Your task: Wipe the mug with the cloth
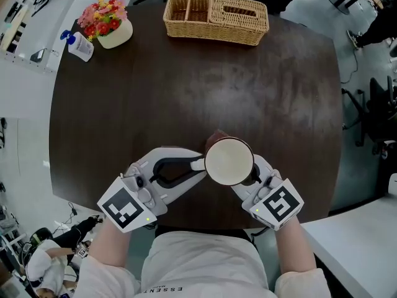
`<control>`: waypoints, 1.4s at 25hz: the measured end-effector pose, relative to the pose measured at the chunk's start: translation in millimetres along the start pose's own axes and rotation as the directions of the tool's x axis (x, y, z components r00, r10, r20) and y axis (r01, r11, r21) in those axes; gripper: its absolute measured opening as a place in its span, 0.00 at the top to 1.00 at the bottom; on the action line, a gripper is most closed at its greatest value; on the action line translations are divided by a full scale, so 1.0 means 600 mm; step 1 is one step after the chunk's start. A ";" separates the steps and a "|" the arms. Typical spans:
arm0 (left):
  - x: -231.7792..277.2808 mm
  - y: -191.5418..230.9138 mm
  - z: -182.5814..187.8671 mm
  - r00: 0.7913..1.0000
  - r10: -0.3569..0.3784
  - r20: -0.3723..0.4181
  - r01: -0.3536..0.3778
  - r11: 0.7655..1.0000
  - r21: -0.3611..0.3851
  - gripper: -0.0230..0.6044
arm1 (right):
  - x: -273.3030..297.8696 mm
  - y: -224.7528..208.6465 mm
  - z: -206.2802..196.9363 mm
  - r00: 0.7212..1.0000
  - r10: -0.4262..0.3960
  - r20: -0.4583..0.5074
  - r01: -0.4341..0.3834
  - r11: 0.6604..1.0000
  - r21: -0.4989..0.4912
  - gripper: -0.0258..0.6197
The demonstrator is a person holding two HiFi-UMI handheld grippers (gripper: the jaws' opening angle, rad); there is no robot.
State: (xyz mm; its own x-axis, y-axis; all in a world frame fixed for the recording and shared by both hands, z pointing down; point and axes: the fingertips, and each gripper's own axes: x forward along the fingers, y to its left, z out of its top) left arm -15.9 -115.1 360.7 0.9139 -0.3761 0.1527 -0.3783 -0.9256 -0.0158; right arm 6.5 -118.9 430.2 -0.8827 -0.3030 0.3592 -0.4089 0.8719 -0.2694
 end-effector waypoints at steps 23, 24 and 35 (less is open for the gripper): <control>0.004 0.003 -0.078 0.997 0.002 -0.077 0.003 0.998 0.070 0.86 | -0.096 -0.141 -0.069 0.873 -0.466 -0.147 0.466 0.884 -0.034 0.83; 0.005 0.006 -0.092 0.996 0.004 -0.084 0.000 0.998 0.057 0.86 | -0.091 -0.141 -0.066 0.878 -0.462 -0.128 0.465 0.885 -0.010 0.83; 0.016 0.021 -0.195 0.990 -0.038 -0.136 0.036 0.999 -0.020 0.86 | -0.048 -0.133 -0.085 0.894 -0.436 -0.100 0.444 0.892 0.080 0.83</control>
State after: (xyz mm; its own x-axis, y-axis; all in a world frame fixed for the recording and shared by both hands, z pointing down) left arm -29.3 -125.2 477.3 0.8991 -0.3311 0.2865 -0.3481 -0.9374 0.0091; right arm 76.3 -160.1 487.2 -0.5879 -0.6131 0.5277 -0.7755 0.6128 -0.1519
